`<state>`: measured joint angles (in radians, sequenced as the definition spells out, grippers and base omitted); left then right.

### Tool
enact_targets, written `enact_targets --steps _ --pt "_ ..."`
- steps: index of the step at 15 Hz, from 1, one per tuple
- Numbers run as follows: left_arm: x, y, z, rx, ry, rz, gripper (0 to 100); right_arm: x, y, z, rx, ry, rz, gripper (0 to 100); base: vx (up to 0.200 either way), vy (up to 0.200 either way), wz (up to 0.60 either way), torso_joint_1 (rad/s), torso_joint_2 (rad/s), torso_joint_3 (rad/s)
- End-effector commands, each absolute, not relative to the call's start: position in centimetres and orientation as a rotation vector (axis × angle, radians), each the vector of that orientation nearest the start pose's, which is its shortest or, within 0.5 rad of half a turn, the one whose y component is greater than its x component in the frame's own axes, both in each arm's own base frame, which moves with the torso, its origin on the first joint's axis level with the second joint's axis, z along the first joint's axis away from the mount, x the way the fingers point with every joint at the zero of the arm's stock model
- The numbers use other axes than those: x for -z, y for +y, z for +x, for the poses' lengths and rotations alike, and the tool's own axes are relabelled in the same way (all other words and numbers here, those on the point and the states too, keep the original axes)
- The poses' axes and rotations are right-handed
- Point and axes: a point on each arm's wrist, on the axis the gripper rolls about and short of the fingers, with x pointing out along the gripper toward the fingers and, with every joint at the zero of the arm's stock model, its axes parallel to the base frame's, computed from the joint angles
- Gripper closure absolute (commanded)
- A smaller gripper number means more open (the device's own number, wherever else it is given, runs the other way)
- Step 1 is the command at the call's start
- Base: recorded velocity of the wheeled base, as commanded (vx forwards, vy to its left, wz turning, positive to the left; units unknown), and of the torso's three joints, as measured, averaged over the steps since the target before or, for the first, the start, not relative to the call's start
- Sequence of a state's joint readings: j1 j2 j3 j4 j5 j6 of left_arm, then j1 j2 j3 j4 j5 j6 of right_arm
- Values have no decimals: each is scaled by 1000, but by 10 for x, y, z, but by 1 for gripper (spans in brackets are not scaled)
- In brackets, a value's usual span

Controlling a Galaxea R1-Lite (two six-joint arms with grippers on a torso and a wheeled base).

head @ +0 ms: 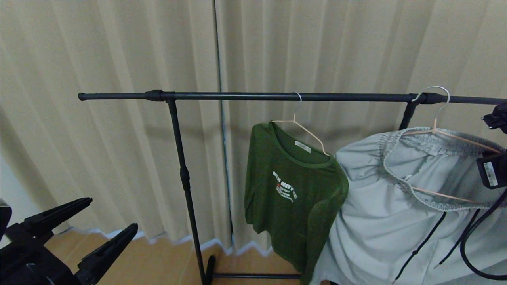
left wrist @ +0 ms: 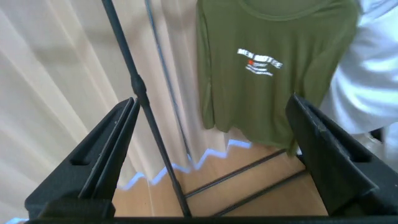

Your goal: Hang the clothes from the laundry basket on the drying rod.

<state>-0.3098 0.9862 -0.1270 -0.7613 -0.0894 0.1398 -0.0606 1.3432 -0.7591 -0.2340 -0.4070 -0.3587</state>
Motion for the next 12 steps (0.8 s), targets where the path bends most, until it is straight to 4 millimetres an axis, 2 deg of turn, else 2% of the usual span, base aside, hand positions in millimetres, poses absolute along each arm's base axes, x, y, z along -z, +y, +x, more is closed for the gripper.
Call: enact_targets --steps 1,4,6,12 --pt "-157 -35 102 407 73 150 0 -220 -22 224 390 451 -414 100 200 0 0 12 7 2" --pt "-154 -35 102 407 82 153 0 -220 -22 229 396 457 -417 100 200 0 0 4 5 2" --pt "-154 -35 101 414 84 154 0 -218 -22 235 392 468 -421 100 0 0 0 0 0 0" --pt "-157 -34 103 411 73 138 0 -224 -8 291 430 457 -447 100 0 0 0 0 0 0"
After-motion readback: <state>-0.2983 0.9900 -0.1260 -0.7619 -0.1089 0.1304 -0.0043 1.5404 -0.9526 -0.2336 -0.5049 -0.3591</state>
